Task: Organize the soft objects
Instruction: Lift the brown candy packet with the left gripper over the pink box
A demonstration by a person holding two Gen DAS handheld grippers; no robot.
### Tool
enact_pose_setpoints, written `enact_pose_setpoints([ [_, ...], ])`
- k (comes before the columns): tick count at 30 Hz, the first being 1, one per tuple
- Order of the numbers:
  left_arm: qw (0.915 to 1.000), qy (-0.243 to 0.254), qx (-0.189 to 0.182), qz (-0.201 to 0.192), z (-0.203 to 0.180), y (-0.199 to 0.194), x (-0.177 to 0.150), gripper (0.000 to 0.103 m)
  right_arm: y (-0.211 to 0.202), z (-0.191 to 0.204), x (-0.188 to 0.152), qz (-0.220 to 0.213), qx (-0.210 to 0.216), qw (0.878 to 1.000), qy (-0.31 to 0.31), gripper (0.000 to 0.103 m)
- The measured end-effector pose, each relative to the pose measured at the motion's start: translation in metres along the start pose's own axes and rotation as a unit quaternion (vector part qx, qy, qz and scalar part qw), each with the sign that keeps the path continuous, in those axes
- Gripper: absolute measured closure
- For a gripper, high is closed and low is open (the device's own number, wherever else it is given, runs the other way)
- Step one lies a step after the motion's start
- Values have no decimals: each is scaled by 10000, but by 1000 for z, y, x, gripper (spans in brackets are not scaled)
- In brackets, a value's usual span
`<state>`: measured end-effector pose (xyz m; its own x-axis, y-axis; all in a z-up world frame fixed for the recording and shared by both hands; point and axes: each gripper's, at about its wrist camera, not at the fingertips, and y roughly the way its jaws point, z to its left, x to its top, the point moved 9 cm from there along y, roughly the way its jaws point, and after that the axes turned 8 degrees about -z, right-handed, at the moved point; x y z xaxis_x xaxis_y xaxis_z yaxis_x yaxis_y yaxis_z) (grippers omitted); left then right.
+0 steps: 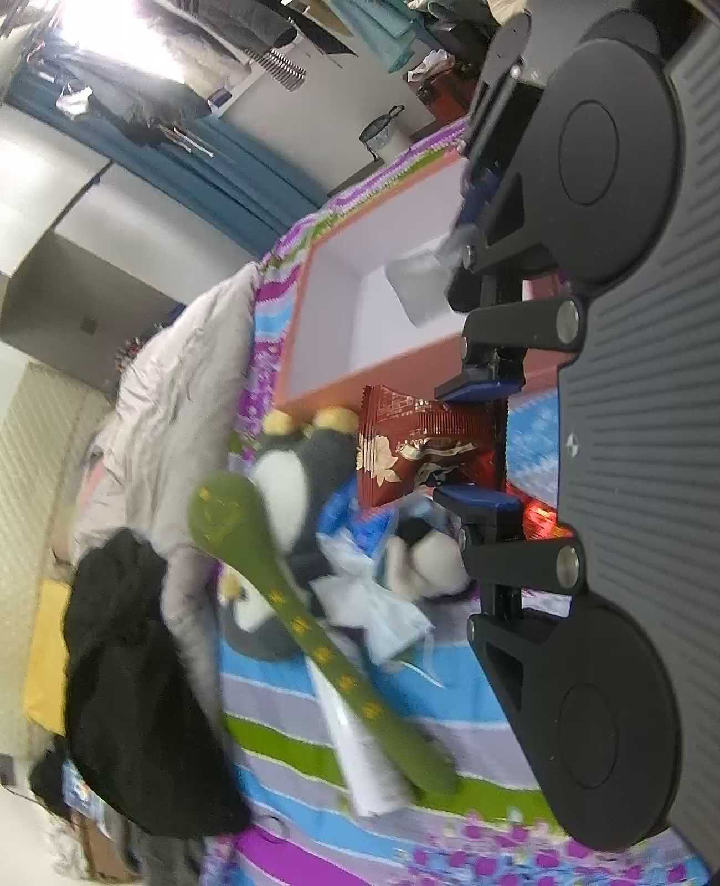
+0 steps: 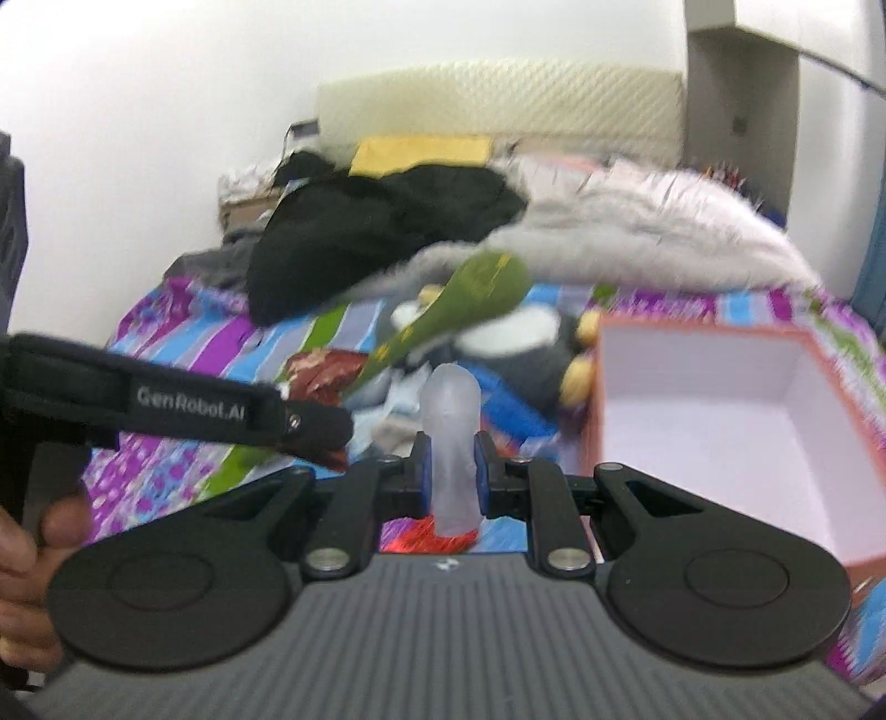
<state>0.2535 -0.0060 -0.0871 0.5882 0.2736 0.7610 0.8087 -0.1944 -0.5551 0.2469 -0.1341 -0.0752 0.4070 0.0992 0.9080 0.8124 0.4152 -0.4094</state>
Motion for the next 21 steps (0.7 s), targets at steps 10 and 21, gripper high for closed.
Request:
enact_pose_setpoints([
  [10, 9985, 421, -360, -36, -61, 31, 40, 67, -6, -72, 33, -234, -588, 9977, 251, 84],
  [21, 9924, 793, -707, 628, -125, 112, 22, 66, 15, -157, 4, 289, -1065, 9918, 639, 84],
])
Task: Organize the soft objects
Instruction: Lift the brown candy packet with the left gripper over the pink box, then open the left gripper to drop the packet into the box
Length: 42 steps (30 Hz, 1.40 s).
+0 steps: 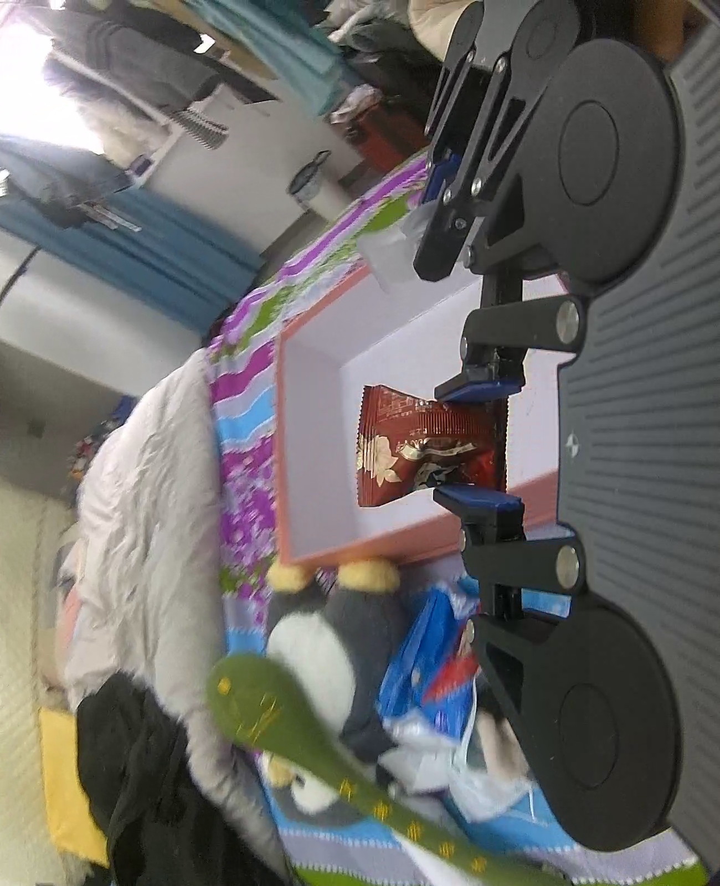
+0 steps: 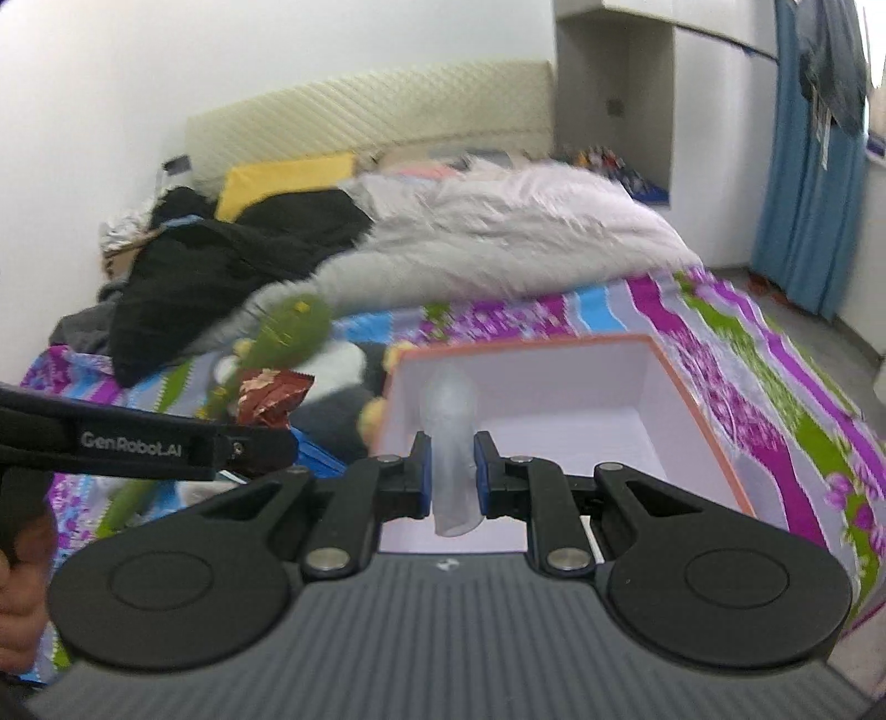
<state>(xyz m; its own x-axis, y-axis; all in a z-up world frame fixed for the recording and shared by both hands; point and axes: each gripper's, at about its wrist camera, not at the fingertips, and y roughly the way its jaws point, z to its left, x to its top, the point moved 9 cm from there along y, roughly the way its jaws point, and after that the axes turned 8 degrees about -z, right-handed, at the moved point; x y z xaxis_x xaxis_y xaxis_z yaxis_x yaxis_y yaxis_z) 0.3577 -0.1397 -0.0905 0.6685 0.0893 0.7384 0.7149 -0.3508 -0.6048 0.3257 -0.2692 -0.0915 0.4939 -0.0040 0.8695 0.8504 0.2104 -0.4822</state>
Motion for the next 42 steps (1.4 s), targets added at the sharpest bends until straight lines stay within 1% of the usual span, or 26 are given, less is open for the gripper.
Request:
enact_pose_setpoints([
  [5, 9991, 44, -69, 407, -12, 47, -13, 66, 27, -28, -27, 408, -101, 9989, 227, 84],
  [13, 9962, 183, -40, 856, -19, 112, -25, 66, 64, -54, -63, 939, -172, 9943, 483, 83],
  [16, 9947, 139, -57, 1013, -21, 129, -30, 66, 75, -65, -75, 1114, -214, 9918, 582, 82],
  [22, 9932, 241, -68, 1137, -21, 145, -40, 66, 81, -77, -86, 1138, -273, 9915, 565, 80],
  [23, 9933, 272, -69, 1120, -22, 144, -40, 64, 82, -78, -86, 1156, -286, 9913, 558, 79],
  [24, 9930, 327, -46, 1131, -22, 146, -41, 56, 82, -78, -88, 1184, -308, 9908, 574, 76],
  [25, 9930, 358, 8, 1125, -23, 143, -41, 50, 82, -80, -89, 1211, -334, 9903, 598, 71],
  [26, 9933, 379, 50, 1093, -22, 142, -40, 44, 82, -80, -89, 1226, -346, 9899, 615, 70],
  [27, 9937, 379, 55, 1053, -22, 140, -39, 43, 80, -80, -88, 1223, -327, 9899, 633, 69],
  [29, 9943, 356, 13, 1006, -22, 133, -36, 43, 76, -79, -85, 1183, -308, 9904, 651, 62],
  [31, 9950, 380, 10, 921, -24, 124, -32, 43, 70, -78, -80, 1109, -335, 9912, 640, 60],
  [36, 9970, 418, -42, 646, -29, 89, -23, 43, 45, -69, -61, 809, -289, 9942, 647, 60],
  [42, 9984, 519, -50, 232, -34, 33, -11, 43, 5, -51, -34, 355, -204, 9971, 635, 59],
])
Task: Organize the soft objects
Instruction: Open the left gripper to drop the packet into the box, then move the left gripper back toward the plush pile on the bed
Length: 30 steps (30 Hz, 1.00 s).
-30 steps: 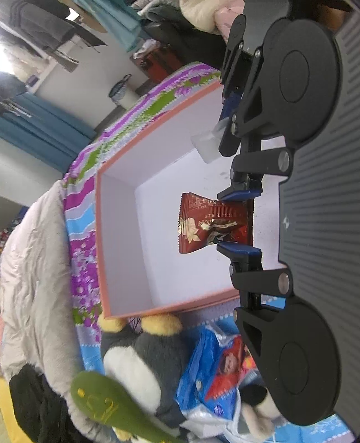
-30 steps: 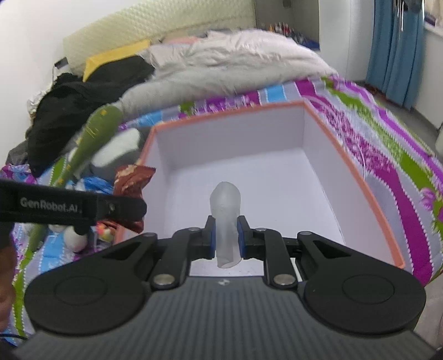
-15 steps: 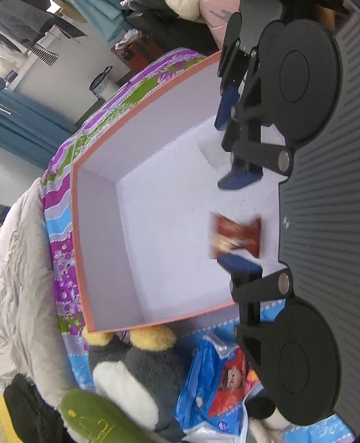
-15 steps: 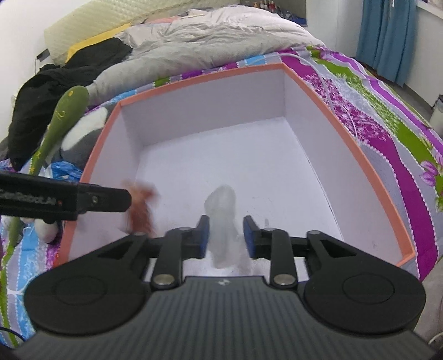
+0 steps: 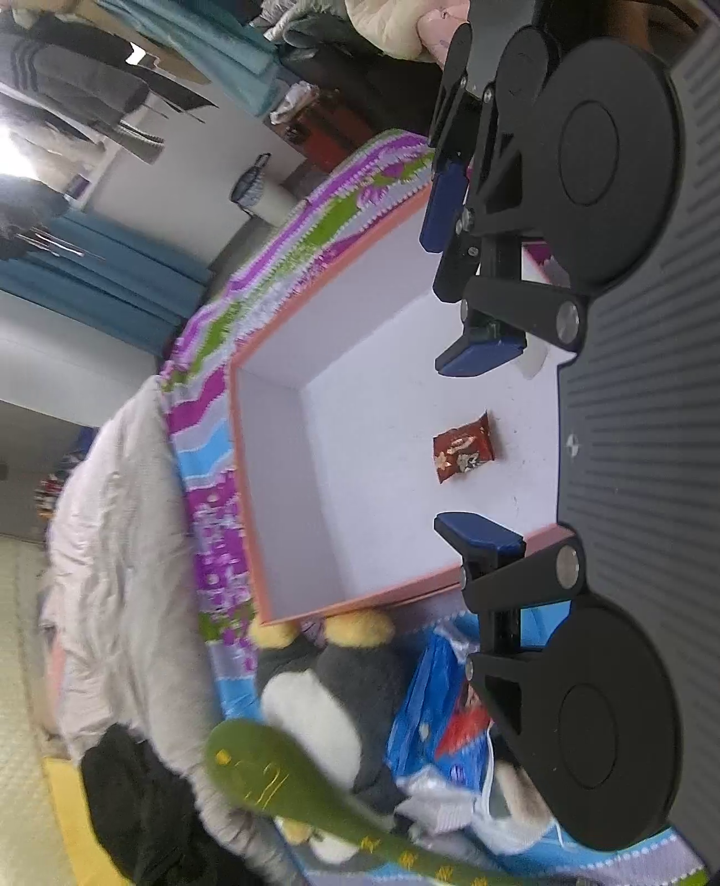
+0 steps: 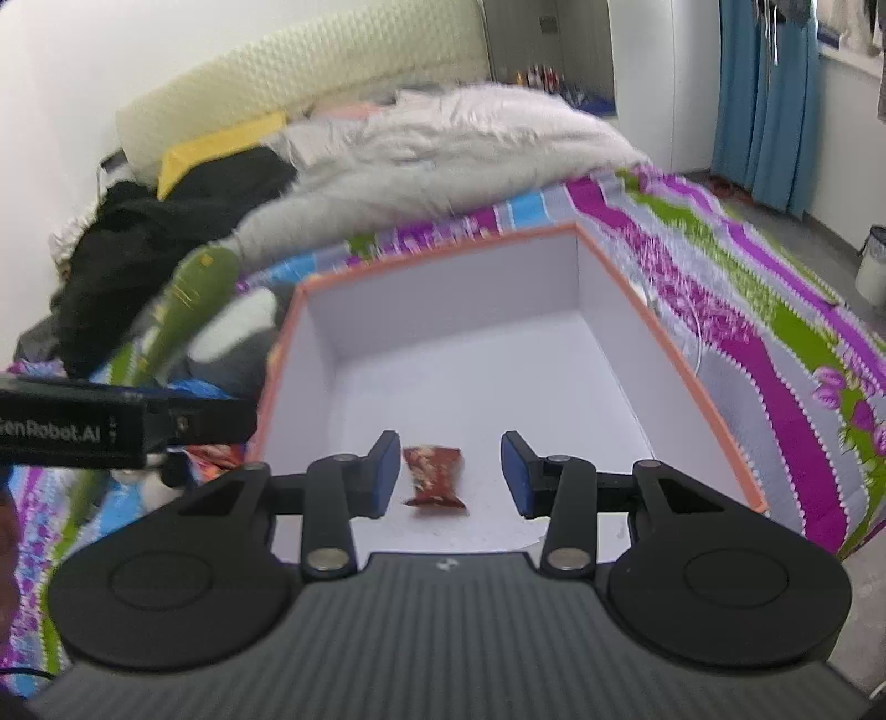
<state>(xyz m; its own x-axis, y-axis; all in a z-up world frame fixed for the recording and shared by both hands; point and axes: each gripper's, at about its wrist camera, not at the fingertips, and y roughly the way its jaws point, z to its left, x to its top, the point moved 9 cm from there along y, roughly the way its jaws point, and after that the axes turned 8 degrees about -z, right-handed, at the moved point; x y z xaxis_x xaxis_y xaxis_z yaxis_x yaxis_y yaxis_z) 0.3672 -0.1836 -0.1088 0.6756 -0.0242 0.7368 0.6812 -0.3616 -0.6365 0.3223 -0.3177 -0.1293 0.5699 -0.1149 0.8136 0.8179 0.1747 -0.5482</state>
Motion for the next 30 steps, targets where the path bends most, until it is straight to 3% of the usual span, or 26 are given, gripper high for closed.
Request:
enact_pose_setpoints([
  [8, 9983, 25, 90, -571, 4, -80, 7, 43, -55, 39, 15, -517, 253, 9983, -125, 59],
  [14, 9963, -72, 224, -830, 19, -133, -6, 43, -85, 68, 19, -733, 539, 9955, -267, 59],
  [22, 9921, -290, 479, -1119, 50, -189, -27, 43, -106, 102, 8, -813, 871, 9921, -389, 59],
  [30, 9898, -390, 623, -1221, 65, -219, -50, 43, -117, 131, -15, -694, 1086, 9909, -394, 59],
])
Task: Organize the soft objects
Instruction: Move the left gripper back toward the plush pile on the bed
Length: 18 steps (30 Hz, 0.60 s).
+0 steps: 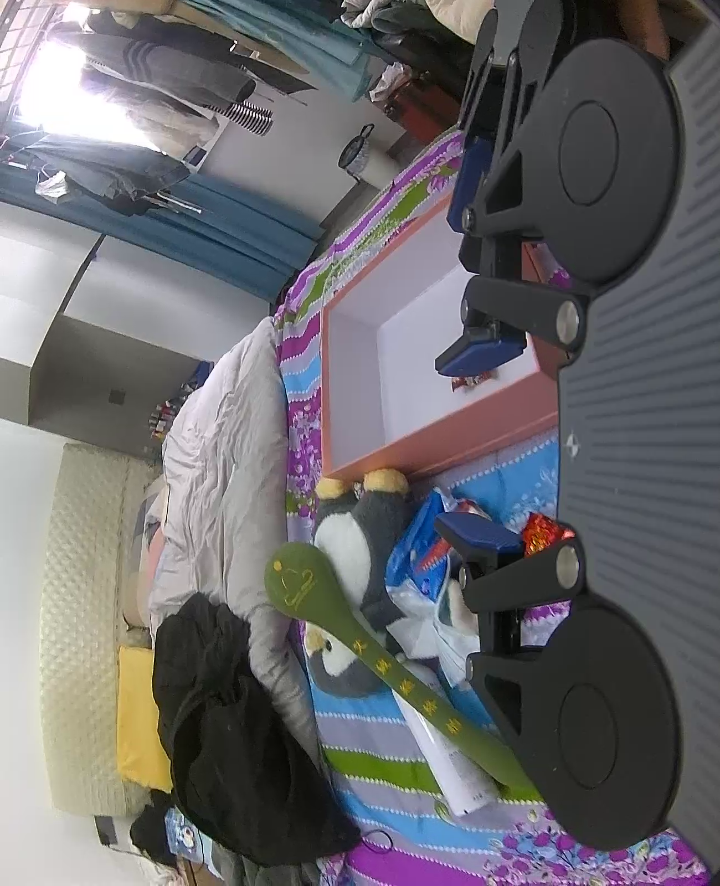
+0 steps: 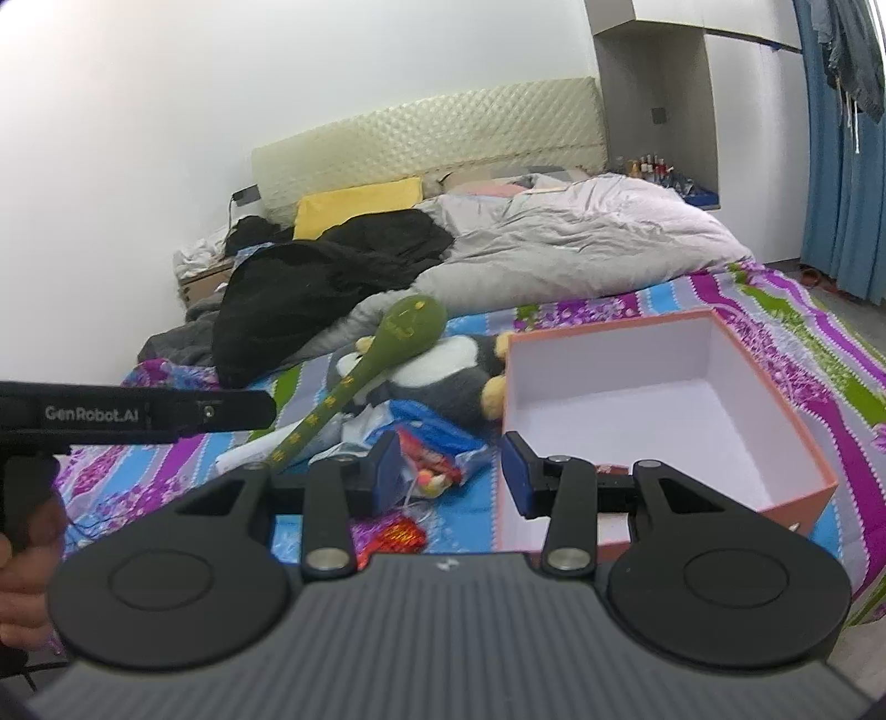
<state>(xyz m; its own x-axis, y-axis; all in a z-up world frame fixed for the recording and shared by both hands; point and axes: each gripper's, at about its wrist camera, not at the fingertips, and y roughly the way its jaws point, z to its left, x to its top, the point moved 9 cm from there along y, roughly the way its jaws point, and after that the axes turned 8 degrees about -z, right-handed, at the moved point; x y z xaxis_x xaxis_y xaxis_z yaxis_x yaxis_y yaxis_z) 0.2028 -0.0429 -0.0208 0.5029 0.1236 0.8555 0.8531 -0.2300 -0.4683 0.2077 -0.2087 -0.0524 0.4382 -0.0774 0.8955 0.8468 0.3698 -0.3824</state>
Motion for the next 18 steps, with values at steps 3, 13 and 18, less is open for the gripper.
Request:
enact_pose_setpoints([
  [3, 10000, -18, 59, -26, 6, -8, -6, 43, -1, 10, -8, 48, 63, 10000, -9, 59],
  [13, 9993, -236, 284, 22, 37, -20, -33, 43, -4, 35, -34, 190, 182, 9996, 41, 59],
  [18, 9988, -275, 380, 117, 46, -22, -50, 43, -1, 45, -53, 369, 203, 9991, -30, 59],
])
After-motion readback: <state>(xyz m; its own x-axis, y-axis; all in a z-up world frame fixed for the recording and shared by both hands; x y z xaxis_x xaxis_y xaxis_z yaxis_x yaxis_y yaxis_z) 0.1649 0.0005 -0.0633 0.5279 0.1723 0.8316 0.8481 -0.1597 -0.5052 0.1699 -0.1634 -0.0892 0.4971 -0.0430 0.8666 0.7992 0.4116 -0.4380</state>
